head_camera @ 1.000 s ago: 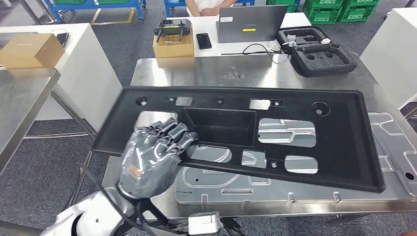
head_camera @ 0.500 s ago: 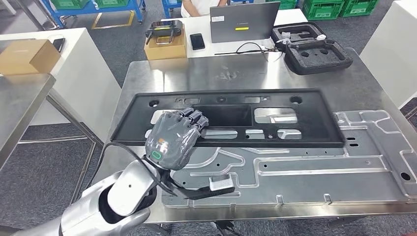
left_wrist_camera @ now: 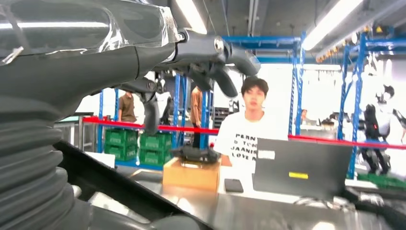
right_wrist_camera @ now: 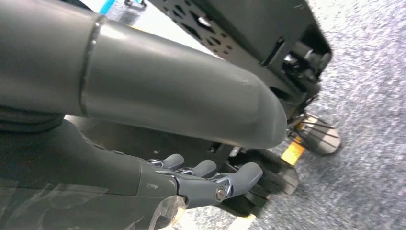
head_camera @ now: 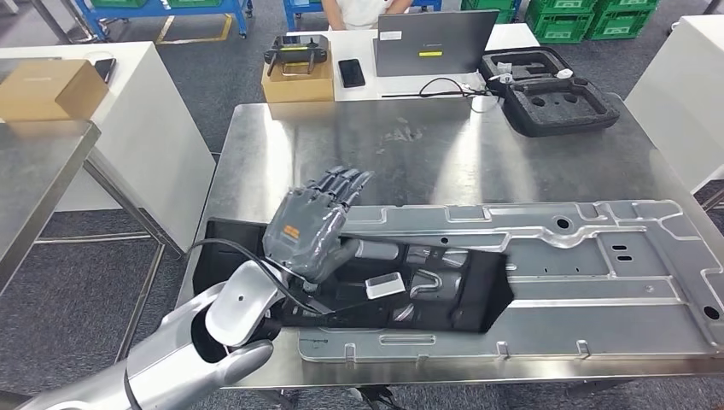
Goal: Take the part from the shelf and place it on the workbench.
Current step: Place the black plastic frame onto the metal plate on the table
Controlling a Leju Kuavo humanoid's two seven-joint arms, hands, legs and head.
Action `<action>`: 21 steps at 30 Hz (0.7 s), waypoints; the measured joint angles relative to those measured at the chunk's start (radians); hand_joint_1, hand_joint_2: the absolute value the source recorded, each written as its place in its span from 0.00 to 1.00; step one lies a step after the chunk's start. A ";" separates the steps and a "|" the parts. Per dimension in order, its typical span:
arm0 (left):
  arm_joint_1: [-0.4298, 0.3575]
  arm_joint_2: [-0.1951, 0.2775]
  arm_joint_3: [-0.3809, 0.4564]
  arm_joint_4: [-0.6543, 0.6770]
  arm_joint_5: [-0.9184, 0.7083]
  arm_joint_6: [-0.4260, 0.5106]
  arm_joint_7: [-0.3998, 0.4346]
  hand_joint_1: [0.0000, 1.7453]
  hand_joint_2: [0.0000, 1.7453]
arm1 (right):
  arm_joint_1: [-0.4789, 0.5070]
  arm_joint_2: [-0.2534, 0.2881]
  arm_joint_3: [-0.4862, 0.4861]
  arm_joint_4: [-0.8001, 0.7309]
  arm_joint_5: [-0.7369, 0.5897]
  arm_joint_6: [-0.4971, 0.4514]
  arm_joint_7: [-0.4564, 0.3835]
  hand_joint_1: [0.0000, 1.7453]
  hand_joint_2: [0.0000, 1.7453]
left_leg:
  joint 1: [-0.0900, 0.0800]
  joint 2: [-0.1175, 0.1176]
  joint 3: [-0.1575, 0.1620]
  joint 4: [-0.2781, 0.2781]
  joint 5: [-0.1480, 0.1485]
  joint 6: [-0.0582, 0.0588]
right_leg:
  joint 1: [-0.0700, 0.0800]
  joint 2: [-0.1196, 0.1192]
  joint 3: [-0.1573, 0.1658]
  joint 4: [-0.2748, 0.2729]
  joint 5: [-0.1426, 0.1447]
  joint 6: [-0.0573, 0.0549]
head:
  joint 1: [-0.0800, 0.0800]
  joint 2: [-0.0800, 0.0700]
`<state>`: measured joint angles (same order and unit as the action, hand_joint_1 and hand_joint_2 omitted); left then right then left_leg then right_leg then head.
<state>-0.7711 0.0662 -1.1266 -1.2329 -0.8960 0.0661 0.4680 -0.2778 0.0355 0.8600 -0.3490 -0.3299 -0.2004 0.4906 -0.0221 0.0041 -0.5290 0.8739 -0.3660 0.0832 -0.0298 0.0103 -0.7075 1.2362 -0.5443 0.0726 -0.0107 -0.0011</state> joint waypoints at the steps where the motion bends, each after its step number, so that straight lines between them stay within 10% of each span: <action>1: 0.002 -0.001 -0.003 0.008 0.008 -0.002 -0.006 0.00 0.00 | 0.001 0.000 0.002 0.002 0.000 0.000 0.000 0.00 0.00 | 0.001 -0.002 0.000 0.003 -0.002 -0.001 | 0.000 -0.001 0.006 -0.018 0.020 0.002 | 0.000 0.000; 5: 0.013 -0.001 -0.007 0.031 0.051 0.000 -0.016 0.00 0.00 | 0.004 0.003 0.011 0.007 -0.002 0.003 0.000 0.00 0.00 | 0.003 -0.006 -0.010 0.041 -0.029 -0.022 | -0.010 -0.002 0.121 -0.265 0.130 0.008 | 0.002 0.000; 10: 0.023 0.002 -0.005 0.050 0.072 0.016 -0.017 0.00 0.00 | 0.009 0.009 0.016 0.014 -0.007 0.002 0.000 0.00 0.00 | 0.006 -0.006 -0.028 0.087 -0.059 -0.035 | -0.010 0.000 0.125 -0.276 0.133 -0.018 | 0.000 0.000; 15: 0.042 0.034 0.012 0.051 0.125 0.060 0.008 0.00 0.00 | 0.014 0.006 0.016 0.021 -0.023 -0.008 0.000 0.00 0.00 | 0.020 -0.005 -0.163 0.374 -0.187 -0.060 | -0.007 -0.001 0.125 -0.278 0.134 -0.023 | -0.001 0.000; 17: 0.052 0.059 0.023 0.044 0.142 0.076 0.021 0.00 0.00 | 0.018 0.004 0.016 0.023 -0.029 -0.011 0.000 0.00 0.00 | 0.014 -0.006 -0.143 0.324 -0.147 -0.044 | -0.001 0.001 0.128 -0.279 0.134 -0.024 | -0.001 0.000; 21: 0.056 0.098 0.058 0.016 0.152 0.108 0.041 0.00 0.00 | 0.023 0.009 0.016 0.025 -0.036 -0.015 0.000 0.00 0.00 | -0.025 -0.008 -0.013 0.055 -0.037 0.033 | 0.002 0.000 0.140 -0.293 0.138 -0.025 | 0.002 0.000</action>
<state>-0.7146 0.1643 -1.0690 -1.2174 -0.7436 0.1742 0.5090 -0.2544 0.0449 0.8762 -0.3238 -0.3663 -0.2156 0.4904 -0.0470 -0.0040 -0.5421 0.9292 -0.4026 0.1165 -0.0276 0.0098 -0.5679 0.9433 -0.4059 0.0476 -0.0089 -0.0013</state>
